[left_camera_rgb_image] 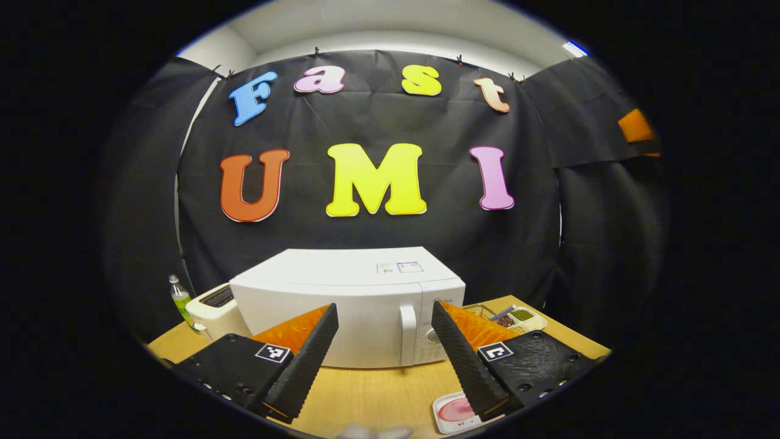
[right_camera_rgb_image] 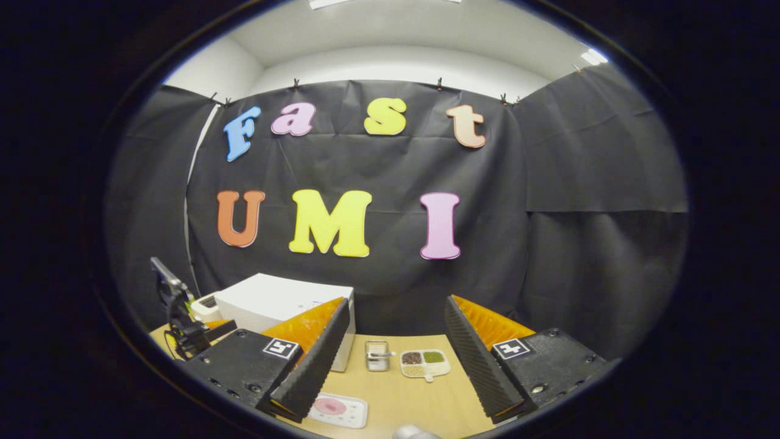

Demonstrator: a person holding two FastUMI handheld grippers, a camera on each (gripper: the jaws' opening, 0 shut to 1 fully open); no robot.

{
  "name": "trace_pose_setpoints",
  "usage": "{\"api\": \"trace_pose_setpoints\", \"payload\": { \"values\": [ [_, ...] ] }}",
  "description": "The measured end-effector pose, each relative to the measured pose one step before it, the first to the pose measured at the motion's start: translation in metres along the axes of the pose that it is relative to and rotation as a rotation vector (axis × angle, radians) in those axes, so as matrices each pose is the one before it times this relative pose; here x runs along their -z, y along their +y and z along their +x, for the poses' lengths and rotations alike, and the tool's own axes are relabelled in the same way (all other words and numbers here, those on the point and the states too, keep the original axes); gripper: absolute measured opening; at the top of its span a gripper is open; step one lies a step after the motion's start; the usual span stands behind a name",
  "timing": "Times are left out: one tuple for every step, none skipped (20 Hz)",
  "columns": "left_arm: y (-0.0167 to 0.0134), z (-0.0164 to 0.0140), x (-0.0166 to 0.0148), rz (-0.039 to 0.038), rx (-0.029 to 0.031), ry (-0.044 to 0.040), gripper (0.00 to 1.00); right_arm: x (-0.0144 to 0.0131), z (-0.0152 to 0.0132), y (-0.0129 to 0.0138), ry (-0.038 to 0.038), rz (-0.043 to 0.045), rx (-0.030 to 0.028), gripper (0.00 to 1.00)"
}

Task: Open the microwave oven with the left hand, put the food in, and close the microwave oven.

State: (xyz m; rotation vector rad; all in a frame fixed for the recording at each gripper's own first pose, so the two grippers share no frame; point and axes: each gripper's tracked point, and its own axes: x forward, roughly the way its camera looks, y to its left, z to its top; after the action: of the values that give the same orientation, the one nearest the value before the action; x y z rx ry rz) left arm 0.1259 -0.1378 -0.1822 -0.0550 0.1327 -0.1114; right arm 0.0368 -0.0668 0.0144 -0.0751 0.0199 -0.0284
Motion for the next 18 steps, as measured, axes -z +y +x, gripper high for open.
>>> {"api": "trace_pose_setpoints", "payload": {
  "values": [
    [-0.00640,0.01367,0.01051,0.00444,0.00340,0.00631,0.96,-0.00053,0.00118,-0.00498,0.00427,-0.01452,0.00765,0.94],
    [-0.00606,0.01372,0.01115,0.00623,0.00150,0.01387,0.96,-0.00084,0.00086,-0.00504,0.00244,-0.00814,0.00745,1.00],
    [-0.00179,0.01367,0.00953,0.00119,-0.00514,0.00411,0.96,-0.00014,0.00132,-0.00294,0.00458,-0.00223,0.00350,1.00],
    [-0.00184,0.01283,0.00724,-0.00010,-0.00505,0.00800,0.96,0.00271,0.00065,-0.00091,0.01050,-0.00656,0.00000,1.00],
    [-0.00100,0.01221,0.00774,-0.00067,-0.00680,0.00642,0.96,0.00096,0.00045,-0.00182,0.00846,-0.01080,0.00169,0.94],
    [-0.00065,0.00967,0.00478,-0.00040,-0.00669,0.00326,0.96,0.00063,0.00127,-0.00286,0.00395,-0.00930,0.00365,1.00],
    [-0.00081,0.00900,0.00465,-0.00412,-0.00303,0.00290,0.95,-0.00067,0.00025,-0.00266,0.00147,-0.00533,0.00581,0.95],
    [-0.00062,0.00770,0.00312,0.00403,-0.00577,0.00070,0.95,-0.00008,0.00024,-0.00281,0.00089,0.00066,0.00464,0.94],
    [-0.00110,0.00539,0.00391,0.01021,-0.00063,0.00534,0.95,0.00029,0.00036,-0.00100,0.00299,0.00355,0.00253,0.94],
    [-0.00025,0.00579,0.00270,0.01209,-0.00477,0.00192,0.94,0.00335,0.00199,-0.00041,0.00788,0.00221,0.00049,0.94],
    [-0.00033,0.00306,0.00290,0.00525,0.00152,0.00136,0.93,0.00330,0.00083,0.00026,0.01128,0.00381,-0.00082,1.00],
    [-0.00096,0.00153,0.00125,-0.00286,-0.00026,-0.00499,0.91,0.00243,0.00140,0.00072,0.00725,0.00491,-0.00356,1.00],
    [-0.00127,0.00249,-0.00047,-0.00934,0.00612,-0.00578,0.89,0.00206,0.00107,-0.00003,0.00772,0.00357,-0.00033,0.95],
    [-0.00030,0.00140,0.00199,0.00086,-0.00712,0.00538,0.88,0.00293,0.00129,0.00012,0.00752,0.00368,-0.00201,0.94],
    [0.00316,-0.00101,0.00042,0.00778,-0.01292,-0.00055,0.86,0.00122,0.00058,0.00003,0.00578,0.00488,0.00070,1.00],
    [0.00448,0.00155,-0.00076,0.00768,-0.02037,-0.00978,0.80,0.00128,-0.00052,-0.00143,0.00401,0.00329,0.00369,0.95],
    [-0.00052,0.00061,0.00075,-0.00952,0.00167,0.00429,0.60,0.00082,0.00046,-0.00061,0.00327,-0.00164,0.00053,0.95],
    [-0.00126,-0.00148,0.00009,-0.00963,0.00480,-0.00148,0.37,0.00224,-0.00008,0.00012,0.00484,-0.00144,-0.00010,0.94]
  ]
}}
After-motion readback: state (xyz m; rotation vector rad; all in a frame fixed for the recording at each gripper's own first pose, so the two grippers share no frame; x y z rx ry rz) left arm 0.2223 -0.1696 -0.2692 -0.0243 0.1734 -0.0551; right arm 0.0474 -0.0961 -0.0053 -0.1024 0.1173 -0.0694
